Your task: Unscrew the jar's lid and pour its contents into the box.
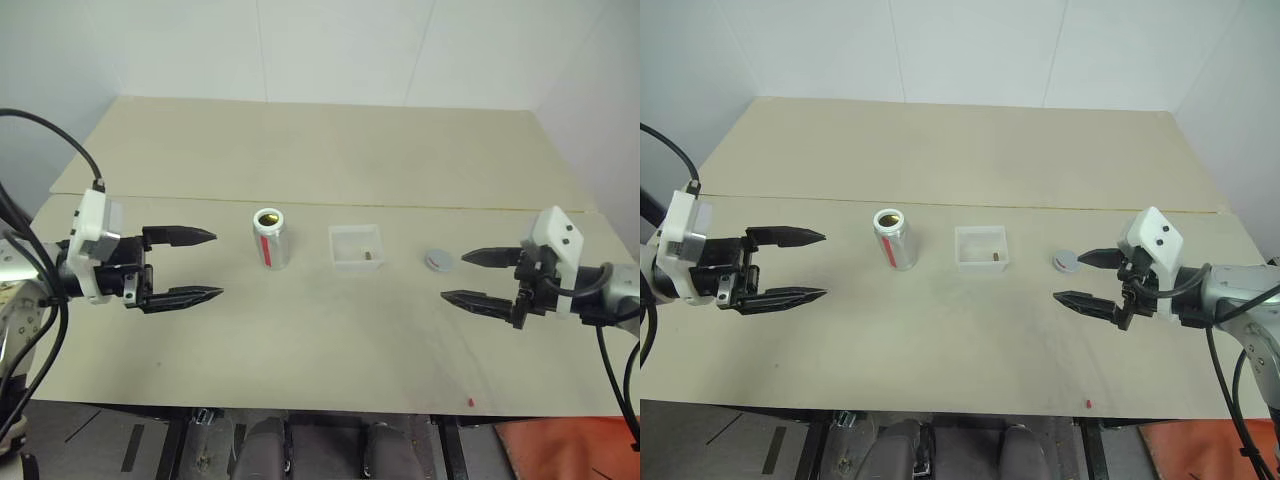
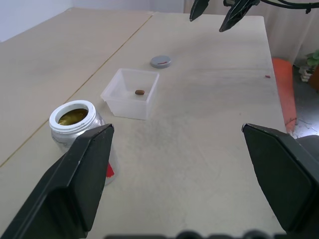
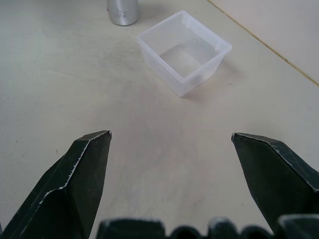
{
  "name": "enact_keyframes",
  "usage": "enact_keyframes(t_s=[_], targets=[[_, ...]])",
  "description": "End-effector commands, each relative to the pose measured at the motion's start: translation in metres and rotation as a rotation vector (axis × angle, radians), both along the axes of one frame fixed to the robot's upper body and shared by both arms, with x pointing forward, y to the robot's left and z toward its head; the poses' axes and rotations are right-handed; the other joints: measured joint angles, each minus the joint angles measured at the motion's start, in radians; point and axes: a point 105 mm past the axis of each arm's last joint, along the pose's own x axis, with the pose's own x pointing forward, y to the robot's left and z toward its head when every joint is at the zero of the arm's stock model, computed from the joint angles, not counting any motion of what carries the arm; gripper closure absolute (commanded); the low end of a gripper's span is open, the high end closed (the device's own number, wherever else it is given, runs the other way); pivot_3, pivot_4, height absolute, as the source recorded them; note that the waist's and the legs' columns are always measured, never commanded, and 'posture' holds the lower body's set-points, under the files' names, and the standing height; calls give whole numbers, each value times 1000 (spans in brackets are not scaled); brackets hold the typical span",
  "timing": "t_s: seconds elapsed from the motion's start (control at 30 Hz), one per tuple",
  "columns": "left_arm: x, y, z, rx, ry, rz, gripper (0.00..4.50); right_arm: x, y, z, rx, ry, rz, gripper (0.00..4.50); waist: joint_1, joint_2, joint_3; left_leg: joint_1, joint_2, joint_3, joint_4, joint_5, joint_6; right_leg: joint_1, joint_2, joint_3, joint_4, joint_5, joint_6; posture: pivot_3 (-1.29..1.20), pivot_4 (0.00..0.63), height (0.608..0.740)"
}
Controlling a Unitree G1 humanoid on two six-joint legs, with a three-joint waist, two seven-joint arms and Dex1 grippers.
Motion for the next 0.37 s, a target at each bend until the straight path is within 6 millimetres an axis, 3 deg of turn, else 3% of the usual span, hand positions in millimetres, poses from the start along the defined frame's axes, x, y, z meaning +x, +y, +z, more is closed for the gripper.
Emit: enact_keyframes(t_s=[0.03, 0.37], targets=[[-5, -4, 6, -5, -28, -24, 44, -4, -1, 14, -15, -64, 0, 0, 0, 0, 0, 0, 0, 0, 0, 0, 0, 0, 0, 0, 0, 0, 0, 0, 150, 740], [-6, -4, 6, -8, -29, -29, 44, -5, -2, 14, -19, -73, -17, 0, 0, 0, 0, 0, 0, 0, 0, 0, 0, 0, 0, 0, 0, 0, 0, 0, 150, 740]])
